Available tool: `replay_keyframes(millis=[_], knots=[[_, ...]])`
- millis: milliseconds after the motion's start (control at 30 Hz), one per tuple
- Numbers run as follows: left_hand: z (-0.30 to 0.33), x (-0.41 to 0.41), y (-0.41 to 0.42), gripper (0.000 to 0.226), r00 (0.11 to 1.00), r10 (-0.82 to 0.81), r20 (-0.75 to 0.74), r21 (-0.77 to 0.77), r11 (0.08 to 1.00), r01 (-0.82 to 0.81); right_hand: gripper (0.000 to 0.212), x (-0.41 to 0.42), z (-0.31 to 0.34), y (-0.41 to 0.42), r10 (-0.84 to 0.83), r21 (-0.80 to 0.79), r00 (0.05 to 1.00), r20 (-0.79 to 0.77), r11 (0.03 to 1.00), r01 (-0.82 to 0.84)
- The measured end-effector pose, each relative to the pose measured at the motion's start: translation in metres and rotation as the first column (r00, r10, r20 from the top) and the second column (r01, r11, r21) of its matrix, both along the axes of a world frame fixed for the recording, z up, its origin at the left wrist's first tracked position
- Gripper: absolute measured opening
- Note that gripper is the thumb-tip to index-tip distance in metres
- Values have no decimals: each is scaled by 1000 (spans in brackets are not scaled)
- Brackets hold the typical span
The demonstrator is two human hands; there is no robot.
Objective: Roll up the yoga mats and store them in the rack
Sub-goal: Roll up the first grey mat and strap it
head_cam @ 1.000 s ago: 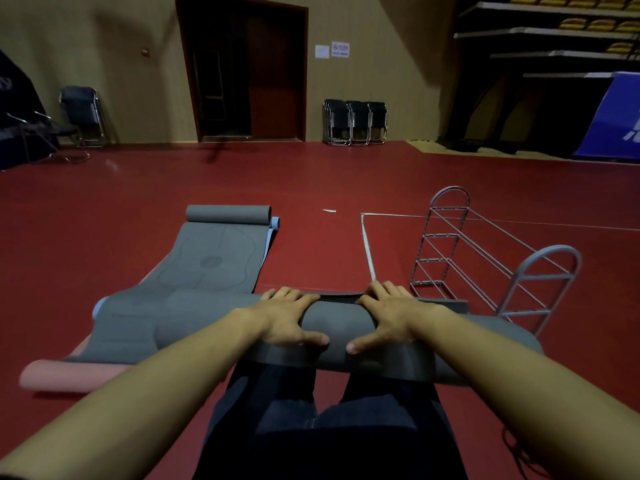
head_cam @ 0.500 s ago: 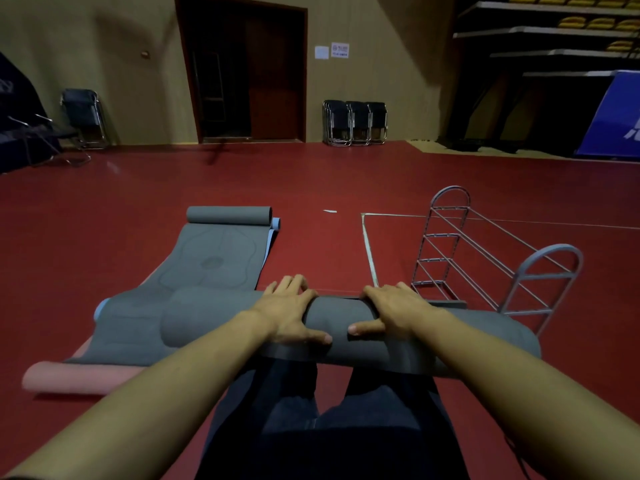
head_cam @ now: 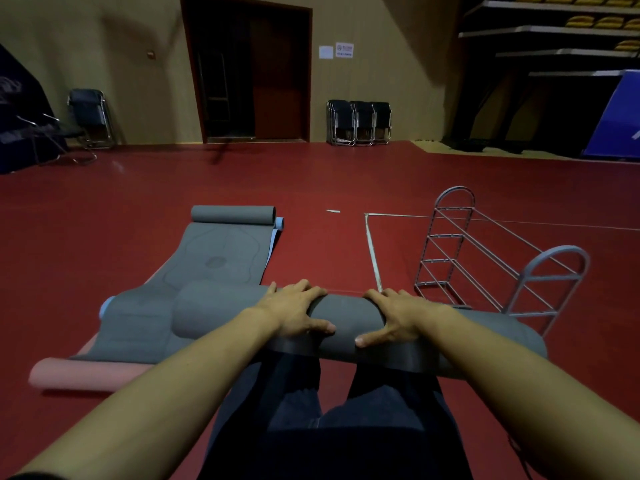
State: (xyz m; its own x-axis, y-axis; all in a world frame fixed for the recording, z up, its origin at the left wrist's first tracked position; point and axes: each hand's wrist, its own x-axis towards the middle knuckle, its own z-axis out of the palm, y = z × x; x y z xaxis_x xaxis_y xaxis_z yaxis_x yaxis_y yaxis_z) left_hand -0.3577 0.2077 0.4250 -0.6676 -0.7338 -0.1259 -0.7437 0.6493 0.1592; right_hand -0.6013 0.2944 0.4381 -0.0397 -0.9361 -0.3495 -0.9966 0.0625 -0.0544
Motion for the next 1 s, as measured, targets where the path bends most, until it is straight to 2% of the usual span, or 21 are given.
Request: replay_keyframes(millis=[133,300,400,467,567,667,767,867,933,1000], knots=[[-2,3,0,87,999,10,-33,81,997,-7,138,-5,8,-2,20,88,999,51,996,-24],[-19,6,0,85,1000,25,-7,-17,1000,-25,143,-4,9,-1,72,102,997,-17,992,-70],[-23,5,-4,99,999,45,18,-38,998,-44,128,-3,5,4,134,-14,987,-86,991,-135],[-25,4,-5,98,998,58,18,-74,996,-57,117,-4,0,8,164,-89,980,-112,981,-174],[-26,-1,-5,91,996,91,-17,-126,988,-93,115,-9,3,5,153,-108,982,-113,980,-166],[-21,-3,-6,111,978,181,-101,-165,967,-196,115,-13,12,-2,136,-112,983,-120,982,-149],[-16,-8,-9,117,880,346,-326,-88,915,-393,113,-19,23,-9,77,-193,986,-149,975,-106],[-17,-23,-4,109,708,436,-556,75,874,-480,115,-22,35,-16,-40,-287,992,-120,958,4],[-18,-38,0,106,567,538,-624,332,839,-431,119,-17,43,-22,-130,-337,990,-57,936,104],[-20,-56,3,107,444,688,-574,636,716,-287,121,-8,50,-32,-209,-375,978,27,905,204]])
